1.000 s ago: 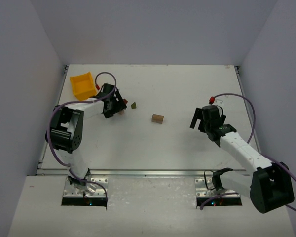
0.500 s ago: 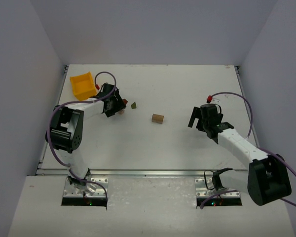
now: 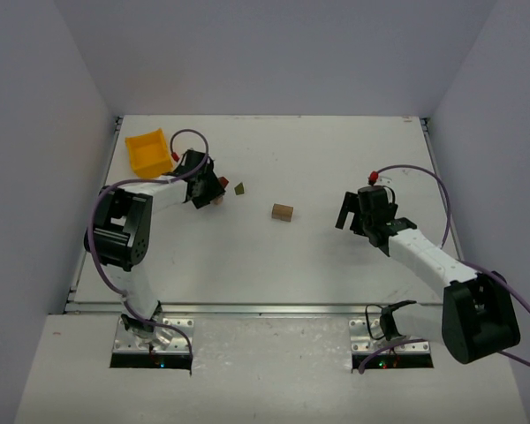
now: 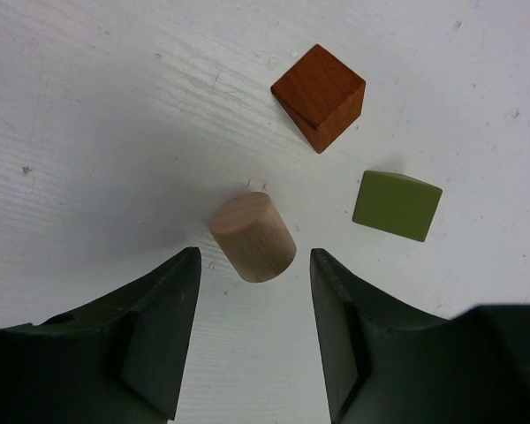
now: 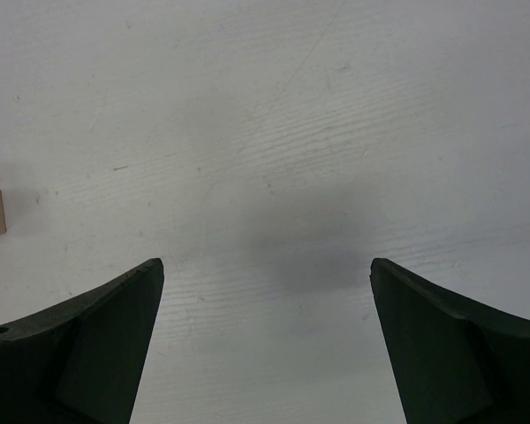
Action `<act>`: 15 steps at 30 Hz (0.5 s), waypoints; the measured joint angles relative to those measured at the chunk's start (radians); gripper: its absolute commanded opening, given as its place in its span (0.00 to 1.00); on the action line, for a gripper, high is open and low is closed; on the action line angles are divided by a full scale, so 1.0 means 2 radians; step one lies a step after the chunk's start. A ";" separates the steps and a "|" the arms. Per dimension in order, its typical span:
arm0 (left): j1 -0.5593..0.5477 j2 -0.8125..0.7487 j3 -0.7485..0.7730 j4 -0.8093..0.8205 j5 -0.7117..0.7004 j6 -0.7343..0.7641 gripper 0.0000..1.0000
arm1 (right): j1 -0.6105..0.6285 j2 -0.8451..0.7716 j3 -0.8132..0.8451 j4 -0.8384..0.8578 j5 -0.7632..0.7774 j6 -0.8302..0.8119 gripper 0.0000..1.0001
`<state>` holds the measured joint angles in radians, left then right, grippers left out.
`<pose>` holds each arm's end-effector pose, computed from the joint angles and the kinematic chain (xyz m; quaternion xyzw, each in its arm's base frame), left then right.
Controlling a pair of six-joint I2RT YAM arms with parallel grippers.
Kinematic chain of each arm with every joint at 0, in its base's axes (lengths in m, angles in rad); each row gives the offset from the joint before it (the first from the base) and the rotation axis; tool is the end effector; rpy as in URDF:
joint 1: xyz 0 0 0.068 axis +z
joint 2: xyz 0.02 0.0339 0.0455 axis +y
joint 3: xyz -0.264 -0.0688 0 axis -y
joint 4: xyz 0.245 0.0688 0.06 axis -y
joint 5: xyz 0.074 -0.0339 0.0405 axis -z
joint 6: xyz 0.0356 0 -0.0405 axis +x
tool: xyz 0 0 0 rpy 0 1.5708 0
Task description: Build the wood block tower
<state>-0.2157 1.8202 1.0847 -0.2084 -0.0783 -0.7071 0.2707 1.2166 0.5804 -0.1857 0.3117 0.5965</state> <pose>0.3633 -0.0768 0.1608 -0.2429 0.9191 -0.1038 0.2925 0.2290 0.0522 0.1848 0.2051 0.8981 0.0207 0.3886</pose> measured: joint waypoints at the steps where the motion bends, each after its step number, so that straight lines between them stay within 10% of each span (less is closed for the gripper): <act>1: 0.000 0.003 0.000 0.001 0.001 -0.001 0.48 | 0.000 0.001 0.000 0.000 0.000 0.000 0.99; 15: 0.000 0.020 0.000 0.001 0.001 -0.002 0.29 | 0.000 0.004 0.000 0.001 -0.003 -0.001 0.99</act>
<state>-0.2157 1.8595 1.0853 -0.2054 -0.0769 -0.7114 0.2707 1.2255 0.5804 -0.1837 0.3063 0.5941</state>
